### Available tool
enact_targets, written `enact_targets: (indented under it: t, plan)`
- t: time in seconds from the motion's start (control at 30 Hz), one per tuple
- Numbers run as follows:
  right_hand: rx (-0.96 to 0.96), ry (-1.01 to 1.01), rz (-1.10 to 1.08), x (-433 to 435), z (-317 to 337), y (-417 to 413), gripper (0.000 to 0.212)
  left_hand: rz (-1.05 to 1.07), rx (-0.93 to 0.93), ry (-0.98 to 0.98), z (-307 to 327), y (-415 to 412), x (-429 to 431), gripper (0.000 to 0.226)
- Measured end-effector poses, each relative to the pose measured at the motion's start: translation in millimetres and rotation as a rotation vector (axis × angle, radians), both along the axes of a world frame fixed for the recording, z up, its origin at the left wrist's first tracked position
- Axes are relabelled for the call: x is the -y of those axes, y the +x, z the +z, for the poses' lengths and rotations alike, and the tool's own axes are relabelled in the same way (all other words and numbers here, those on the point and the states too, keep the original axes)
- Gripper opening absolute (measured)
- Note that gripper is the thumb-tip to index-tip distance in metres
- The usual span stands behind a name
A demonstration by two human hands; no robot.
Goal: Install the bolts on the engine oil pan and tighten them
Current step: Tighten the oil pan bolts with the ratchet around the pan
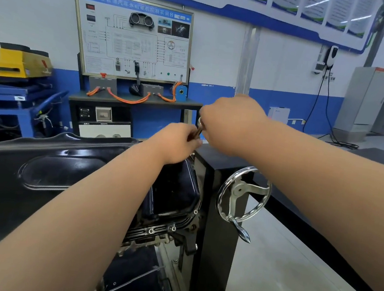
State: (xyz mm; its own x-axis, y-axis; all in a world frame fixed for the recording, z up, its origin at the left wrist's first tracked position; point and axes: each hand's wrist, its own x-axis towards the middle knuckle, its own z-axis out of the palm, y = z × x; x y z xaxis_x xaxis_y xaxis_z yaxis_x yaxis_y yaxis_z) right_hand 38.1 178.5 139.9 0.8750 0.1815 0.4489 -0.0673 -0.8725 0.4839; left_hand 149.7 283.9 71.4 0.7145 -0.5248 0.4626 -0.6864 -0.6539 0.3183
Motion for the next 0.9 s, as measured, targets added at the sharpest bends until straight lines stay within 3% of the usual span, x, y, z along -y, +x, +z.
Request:
enact_targets:
  t: [0.1,0.23,0.43,0.53,0.63,0.77,0.9]
  plan:
    - [-0.202,0.325,-0.114,1.7,5.1,-1.4,0.033,-0.027,0.028,-0.065,2.1,1.6,-4.1,0.015]
    - [-0.314,0.376,-0.138,0.4,3.8,-1.7,0.039,-0.062,0.08,-0.035,2.0,-1.6,-3.6,0.012]
    - [-0.086,-0.027,-0.037,8.8,4.4,-6.3,0.013,-0.076,0.121,0.045,3.5,-5.5,-1.1,0.018]
    - [0.001,0.074,0.018,10.5,-1.1,-1.3,0.008,-0.063,0.11,0.039,4.5,-3.6,-3.6,0.014]
    - [-0.135,0.287,-0.014,12.2,-0.5,4.9,0.03,-0.039,0.095,0.0,3.6,-3.0,-2.0,0.013]
    - [-0.127,0.369,-0.026,4.4,-5.6,11.6,0.031,-0.029,0.149,-0.002,3.0,-5.8,-1.4,0.034]
    - [-0.035,0.0,0.071,8.4,2.3,5.1,0.013,-0.031,0.12,0.035,2.5,-5.9,-0.3,0.024]
